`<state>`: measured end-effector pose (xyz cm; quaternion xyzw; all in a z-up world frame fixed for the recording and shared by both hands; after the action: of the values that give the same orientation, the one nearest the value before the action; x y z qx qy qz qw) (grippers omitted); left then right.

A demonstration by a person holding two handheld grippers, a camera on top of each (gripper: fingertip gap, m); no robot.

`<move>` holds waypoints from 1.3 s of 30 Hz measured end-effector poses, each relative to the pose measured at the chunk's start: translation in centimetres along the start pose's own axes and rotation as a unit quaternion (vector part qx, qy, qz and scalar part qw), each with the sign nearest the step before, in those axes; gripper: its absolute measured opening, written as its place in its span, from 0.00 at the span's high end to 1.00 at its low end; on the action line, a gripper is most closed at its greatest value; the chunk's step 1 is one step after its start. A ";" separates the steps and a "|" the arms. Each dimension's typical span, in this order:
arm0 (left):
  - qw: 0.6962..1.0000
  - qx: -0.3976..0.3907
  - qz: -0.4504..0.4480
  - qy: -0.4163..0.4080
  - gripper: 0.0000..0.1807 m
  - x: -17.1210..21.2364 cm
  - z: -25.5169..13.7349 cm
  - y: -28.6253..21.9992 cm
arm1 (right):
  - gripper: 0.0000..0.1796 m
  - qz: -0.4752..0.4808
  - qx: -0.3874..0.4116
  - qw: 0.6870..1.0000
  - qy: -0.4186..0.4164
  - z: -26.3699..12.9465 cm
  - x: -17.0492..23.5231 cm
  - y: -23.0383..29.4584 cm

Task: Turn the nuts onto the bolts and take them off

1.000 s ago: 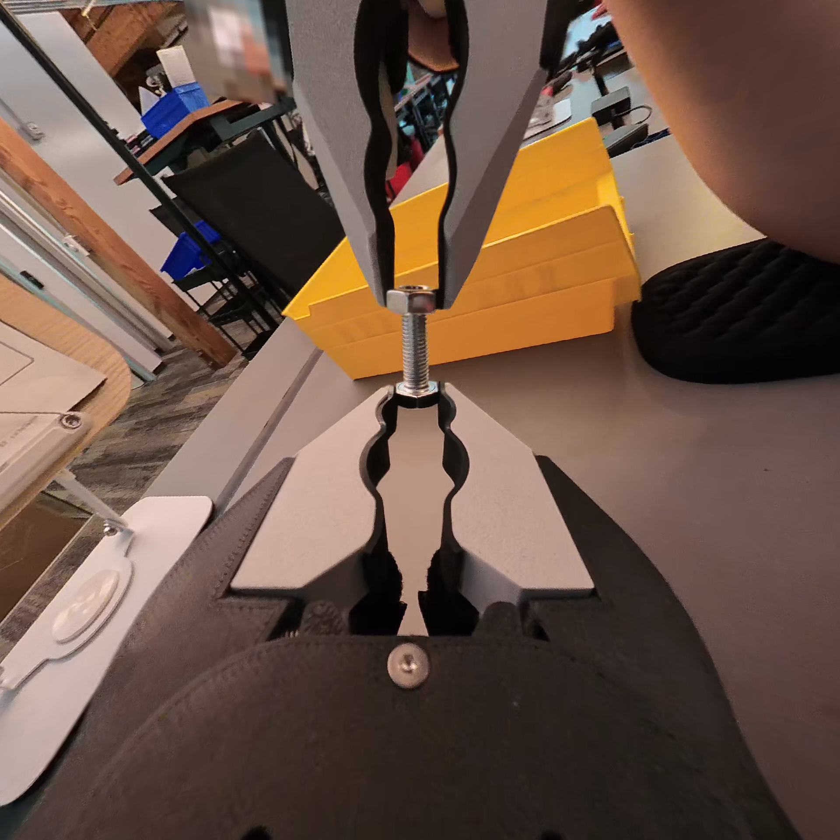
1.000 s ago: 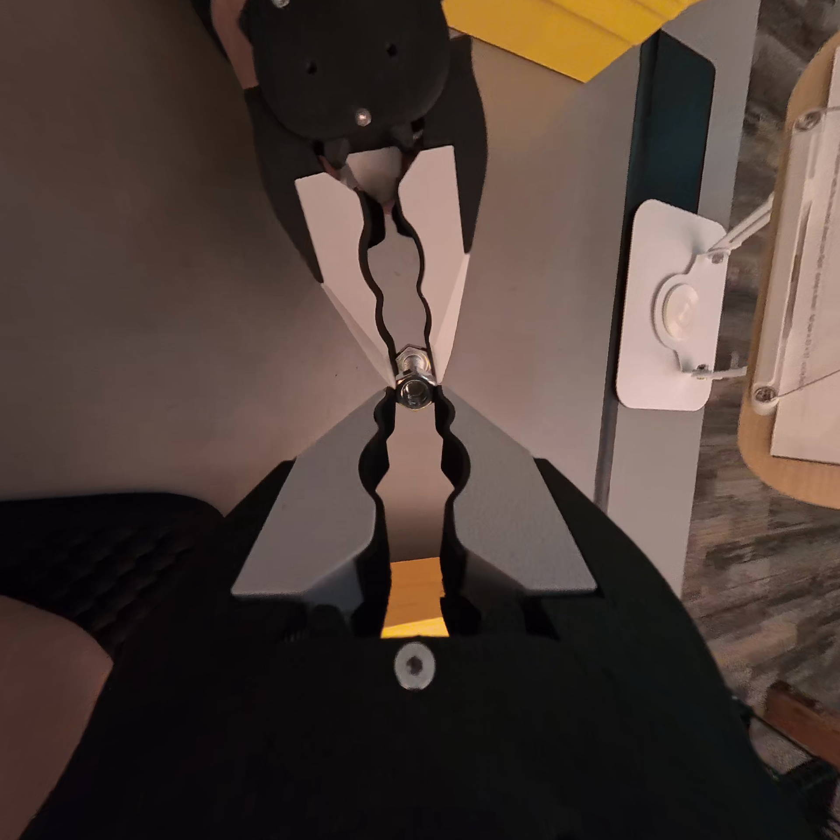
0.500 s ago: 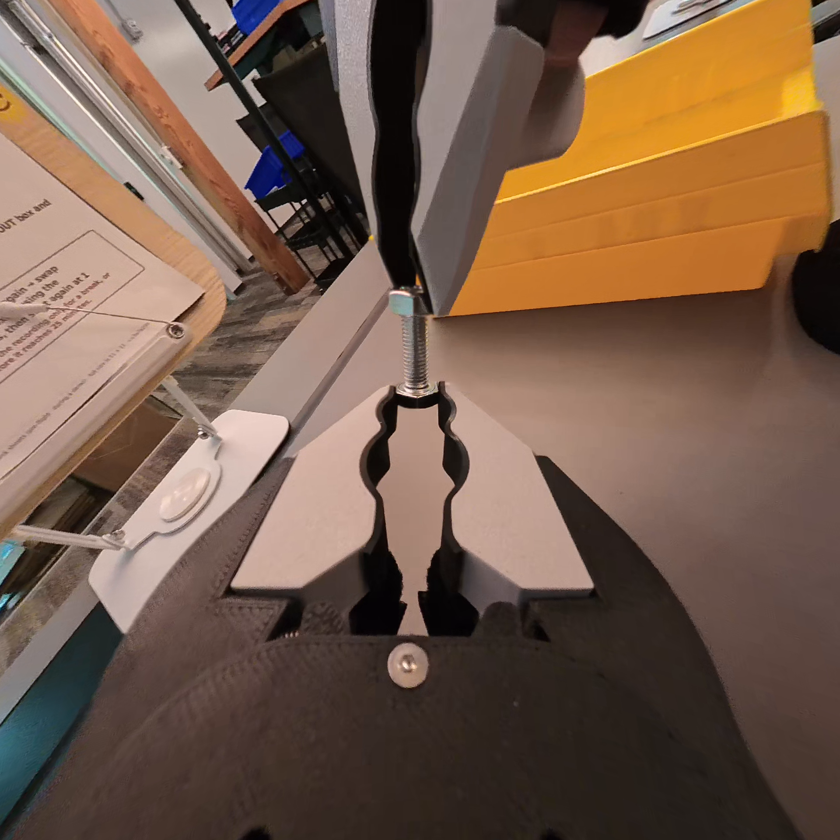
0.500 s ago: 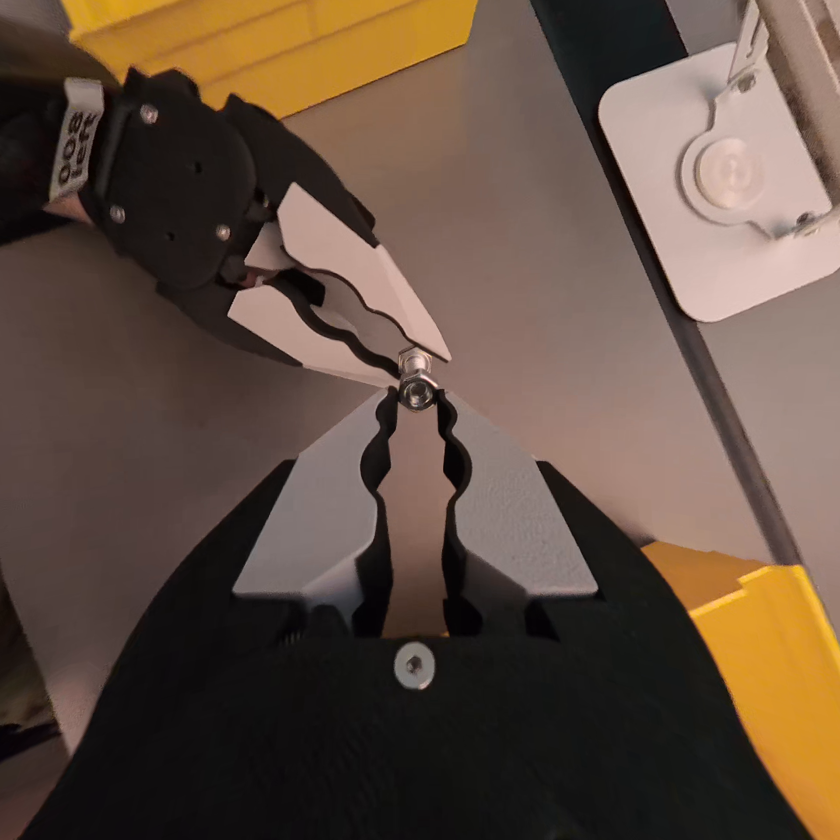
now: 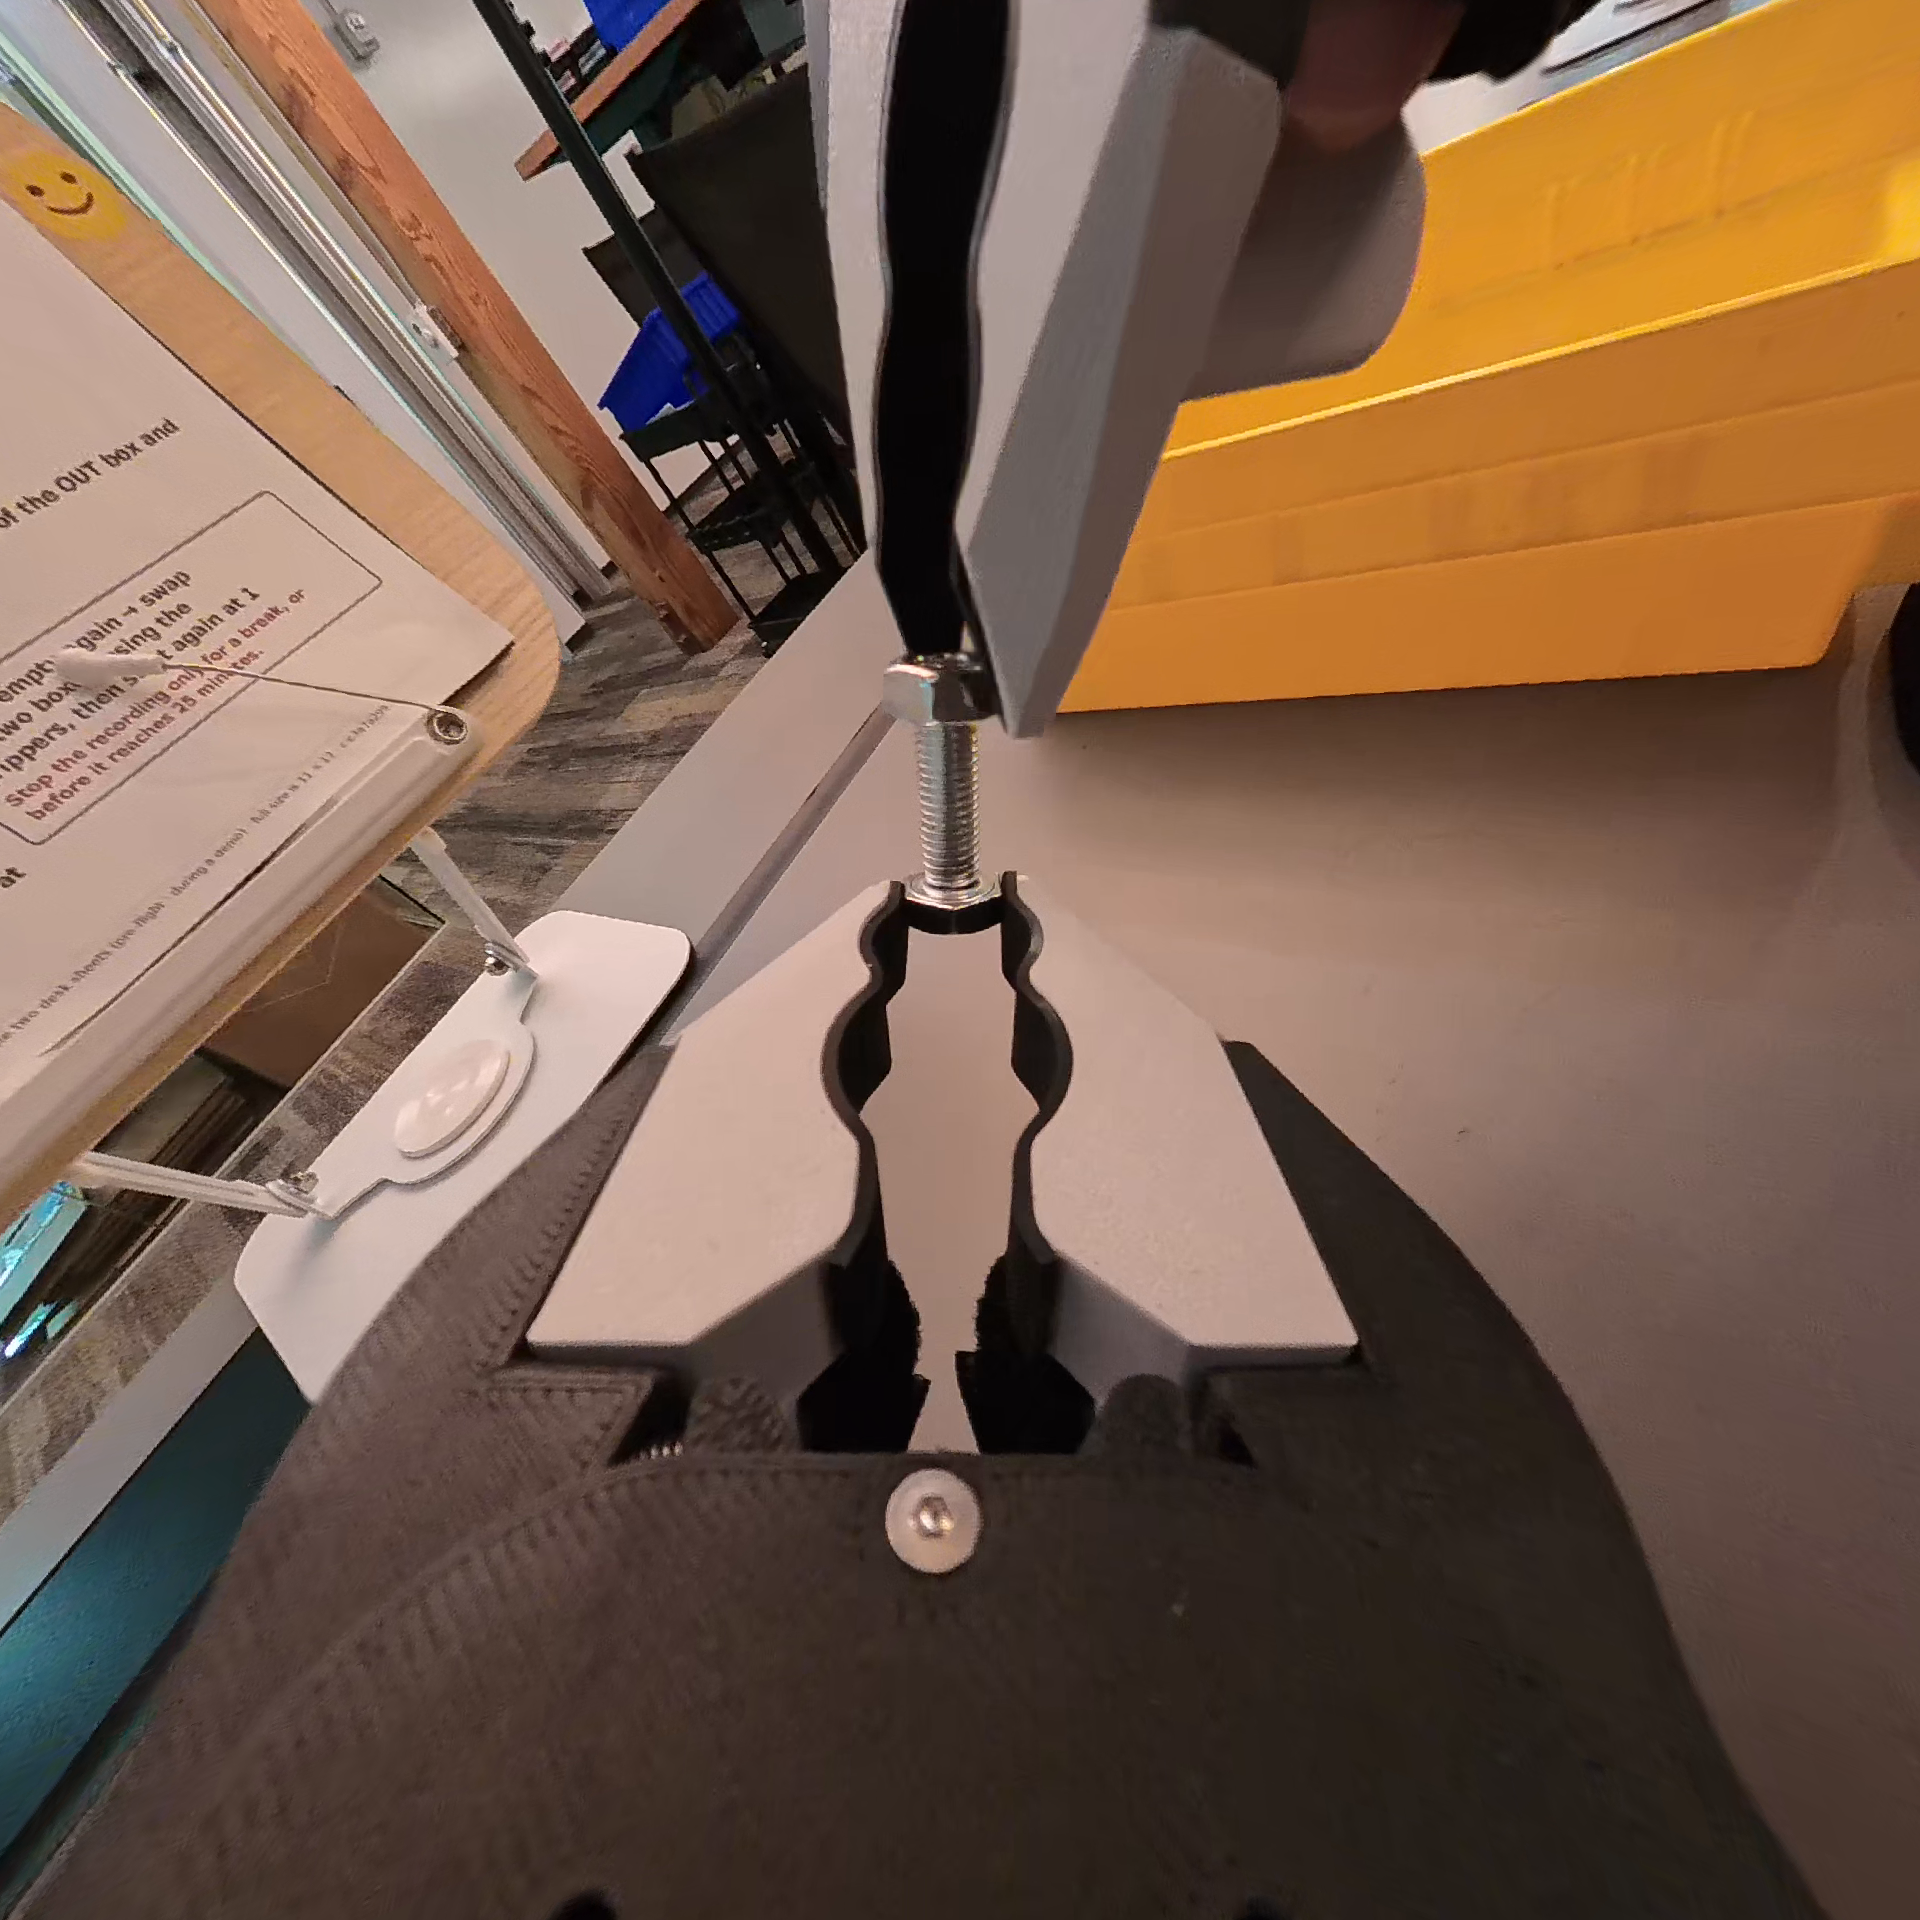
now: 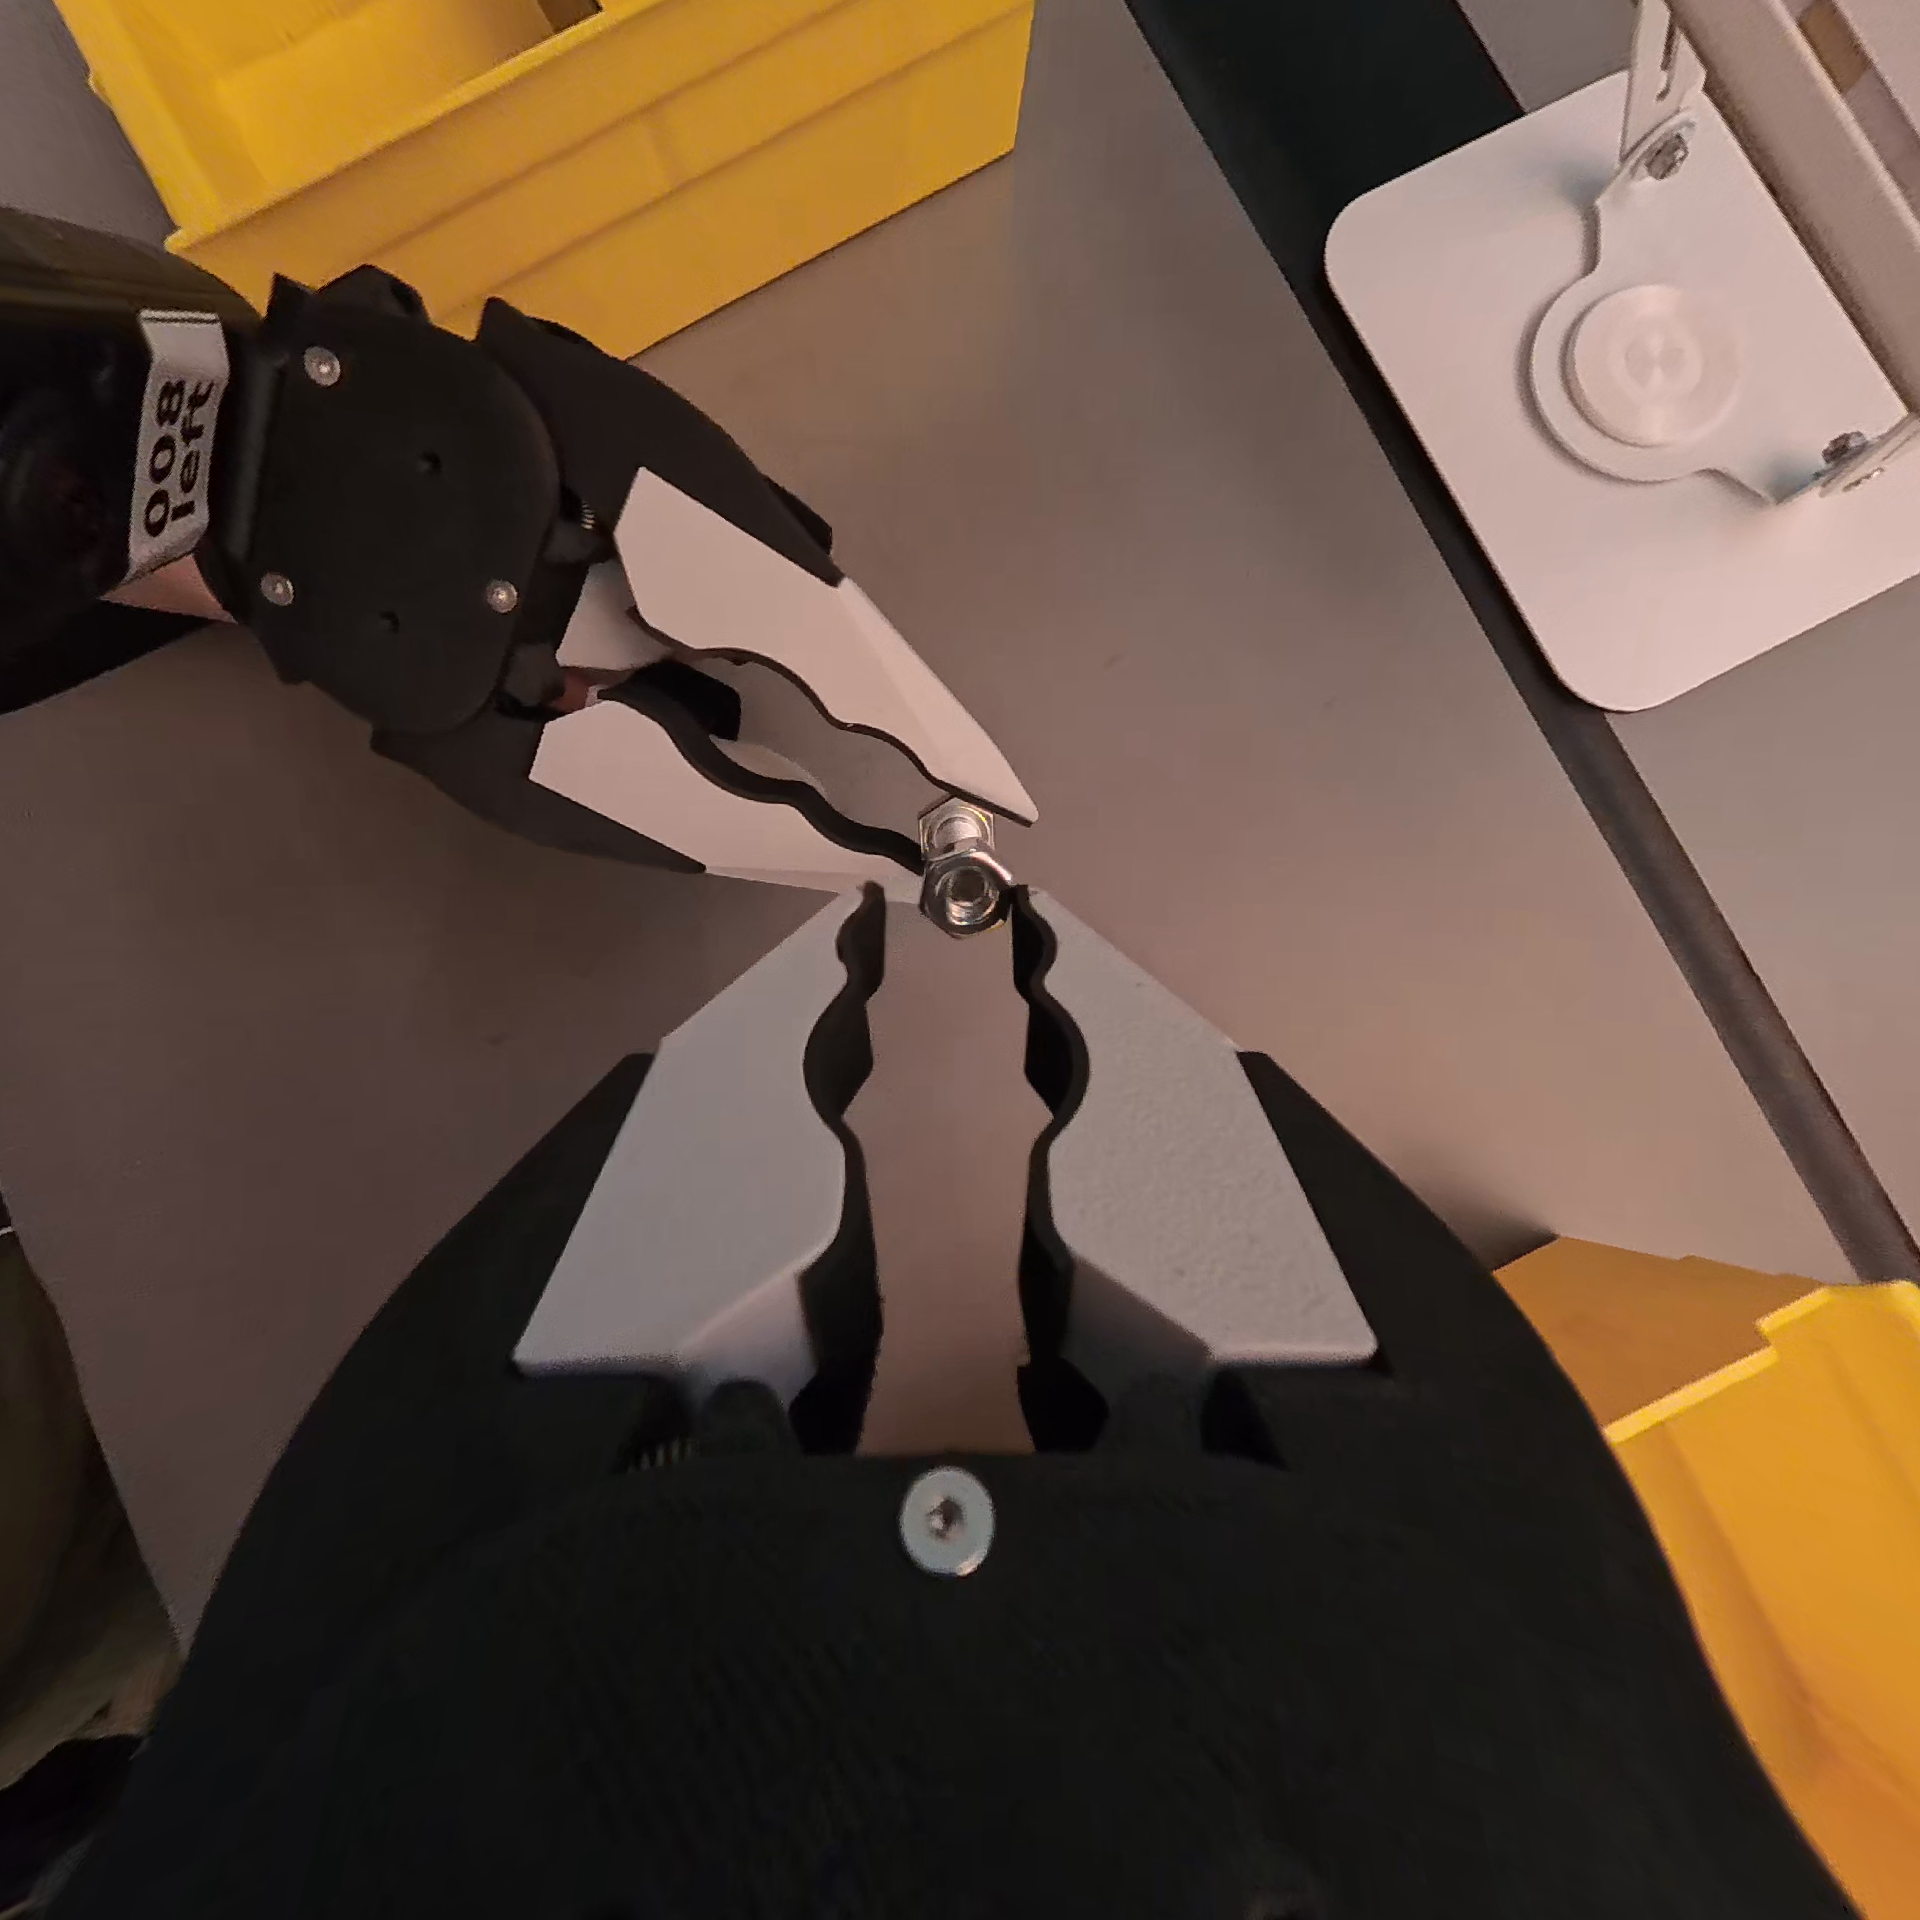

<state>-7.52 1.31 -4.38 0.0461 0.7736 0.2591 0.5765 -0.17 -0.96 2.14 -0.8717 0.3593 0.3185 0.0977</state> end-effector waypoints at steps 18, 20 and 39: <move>0.996 0.078 -0.044 -0.013 0.91 -0.1 0.2 -1.2 | 0.84 -0.354 0.061 0.933 -0.012 -0.9 1.6 1.2; 0.996 0.078 -0.041 -0.015 0.91 -0.1 0.2 -1.2 | 0.84 -0.353 0.068 0.933 -0.013 -0.8 1.5 1.0; 1.000 0.003 0.016 0.024 0.91 0.5 0.3 -0.2 | 0.91 -0.121 0.020 0.992 -0.004 0.4 0.5 -0.7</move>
<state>-7.40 1.44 -4.95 0.0545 0.7870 0.2671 0.5534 0.35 -0.60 1.47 -0.9055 0.2571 0.3004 0.1542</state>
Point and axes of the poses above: each gripper's, where its closed fingertips meet, z out along the fingers, x out of its underside, y = z × x across the jaws, the point moved 6 cm from there along -z, back along the fingers, and after that the axes turned 4 degrees about -x, right-handed, at the moved point
